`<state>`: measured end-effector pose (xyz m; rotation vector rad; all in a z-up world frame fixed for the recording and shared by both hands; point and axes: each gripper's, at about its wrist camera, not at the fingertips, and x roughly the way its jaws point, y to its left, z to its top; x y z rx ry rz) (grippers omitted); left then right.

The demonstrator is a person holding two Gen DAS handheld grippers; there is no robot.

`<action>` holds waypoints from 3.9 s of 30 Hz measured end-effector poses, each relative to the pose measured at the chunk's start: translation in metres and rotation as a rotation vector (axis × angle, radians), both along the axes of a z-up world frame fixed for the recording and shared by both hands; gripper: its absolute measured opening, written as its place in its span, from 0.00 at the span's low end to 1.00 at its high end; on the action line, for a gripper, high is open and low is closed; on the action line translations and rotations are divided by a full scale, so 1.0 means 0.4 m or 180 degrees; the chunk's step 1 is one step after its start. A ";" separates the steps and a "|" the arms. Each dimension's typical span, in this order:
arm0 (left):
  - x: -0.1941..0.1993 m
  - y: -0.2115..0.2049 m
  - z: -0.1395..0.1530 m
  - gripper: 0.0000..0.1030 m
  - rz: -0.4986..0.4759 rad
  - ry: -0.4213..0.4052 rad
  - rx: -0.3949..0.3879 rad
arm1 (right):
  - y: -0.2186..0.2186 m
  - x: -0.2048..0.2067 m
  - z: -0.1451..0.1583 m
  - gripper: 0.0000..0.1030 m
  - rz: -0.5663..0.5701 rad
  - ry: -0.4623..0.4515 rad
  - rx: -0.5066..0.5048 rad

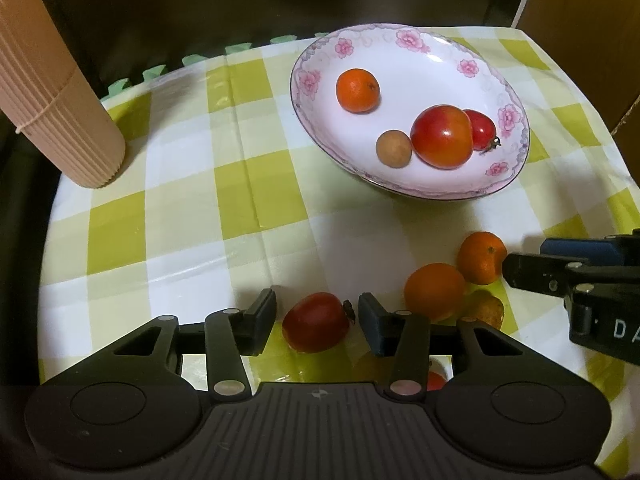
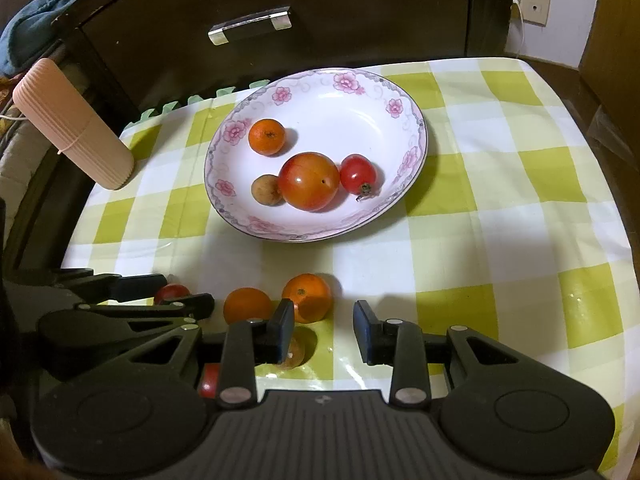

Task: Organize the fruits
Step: 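Grasp a red tomato with the left gripper, then grasp an orange tangerine with the right gripper while the left holds the tomato, then carry the tomato with the left gripper while the right carries the tangerine over the bowl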

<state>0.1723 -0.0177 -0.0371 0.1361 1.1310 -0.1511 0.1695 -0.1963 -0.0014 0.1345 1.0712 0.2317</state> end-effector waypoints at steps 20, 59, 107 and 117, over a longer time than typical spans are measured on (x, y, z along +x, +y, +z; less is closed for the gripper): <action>-0.034 0.010 0.031 0.42 -0.0024 0.0001 -0.0118 | -0.017 0.018 0.002 0.30 -0.0116 0.0022 0.0102; -0.043 0.003 0.027 0.38 -0.0042 0.0056 -0.0172 | 0.034 0.052 -0.028 0.27 0.0141 0.0013 0.0149; 0.079 -0.034 0.148 0.43 0.0057 -0.0268 -0.0439 | -0.042 0.113 0.069 0.27 -0.0188 -0.0313 0.0291; 0.140 -0.049 0.149 0.43 0.0052 -0.0280 -0.0437 | -0.063 0.159 0.062 0.27 -0.0253 -0.0290 0.0269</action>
